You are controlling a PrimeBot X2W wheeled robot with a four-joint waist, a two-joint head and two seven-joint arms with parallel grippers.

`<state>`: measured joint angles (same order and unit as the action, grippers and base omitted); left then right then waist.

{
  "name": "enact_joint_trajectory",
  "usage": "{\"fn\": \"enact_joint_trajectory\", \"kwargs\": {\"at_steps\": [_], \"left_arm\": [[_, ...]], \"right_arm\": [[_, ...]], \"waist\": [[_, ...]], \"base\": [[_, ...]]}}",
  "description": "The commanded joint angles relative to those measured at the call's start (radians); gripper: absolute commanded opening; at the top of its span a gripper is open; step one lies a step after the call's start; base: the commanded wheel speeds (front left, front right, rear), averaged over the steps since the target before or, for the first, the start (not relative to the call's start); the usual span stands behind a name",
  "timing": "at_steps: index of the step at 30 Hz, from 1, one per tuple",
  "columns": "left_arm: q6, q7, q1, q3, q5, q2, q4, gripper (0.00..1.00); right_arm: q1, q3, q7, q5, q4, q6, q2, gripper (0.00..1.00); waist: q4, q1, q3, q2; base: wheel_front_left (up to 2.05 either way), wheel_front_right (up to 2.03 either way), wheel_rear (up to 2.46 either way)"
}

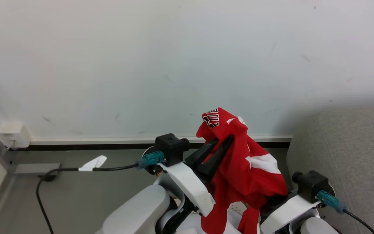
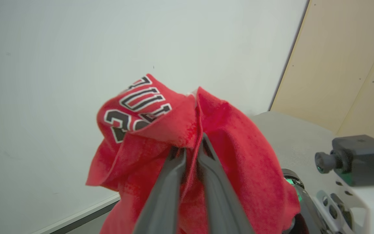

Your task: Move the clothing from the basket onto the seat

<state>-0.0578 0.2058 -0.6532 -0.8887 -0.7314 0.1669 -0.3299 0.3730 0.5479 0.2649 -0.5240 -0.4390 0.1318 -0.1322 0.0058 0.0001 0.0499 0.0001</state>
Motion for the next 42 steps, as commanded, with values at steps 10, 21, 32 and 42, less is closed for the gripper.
{"fn": "enact_joint_trajectory", "kwargs": {"at_steps": [10, 21, 32, 42], "left_arm": [[0.008, 0.020, 0.045, -0.001, -0.013, 0.018, 0.026, 1.00], [0.004, 0.048, 0.085, 0.002, 0.020, 0.037, 0.037, 1.00], [0.003, 0.058, 0.105, 0.018, 0.097, 0.059, 0.050, 1.00], [-0.011, 0.059, 0.116, 0.052, 0.161, 0.055, 0.066, 1.00]], "right_arm": [[-0.051, -0.121, -0.001, 0.001, 0.092, -0.002, -0.007, 0.00], [-0.095, -0.238, -0.001, 0.040, 0.208, -0.002, -0.051, 0.00], [-0.185, -0.319, -0.001, 0.034, 0.318, -0.002, -0.036, 0.00], [-0.199, -0.350, -0.001, 0.033, 0.349, -0.002, -0.021, 0.00]], "waist": [[-0.098, -0.0001, -0.004, -0.0001], [-0.276, -0.0001, -0.031, -0.0001], [-0.420, -0.0001, -0.077, -0.0001], [-0.476, -0.0001, -0.105, -0.0001]], "base": [[0.00, 0.00, 0.00], [0.00, 0.00, 0.00], [0.00, 0.00, 0.00], [0.00, 0.00, 0.00]]}}
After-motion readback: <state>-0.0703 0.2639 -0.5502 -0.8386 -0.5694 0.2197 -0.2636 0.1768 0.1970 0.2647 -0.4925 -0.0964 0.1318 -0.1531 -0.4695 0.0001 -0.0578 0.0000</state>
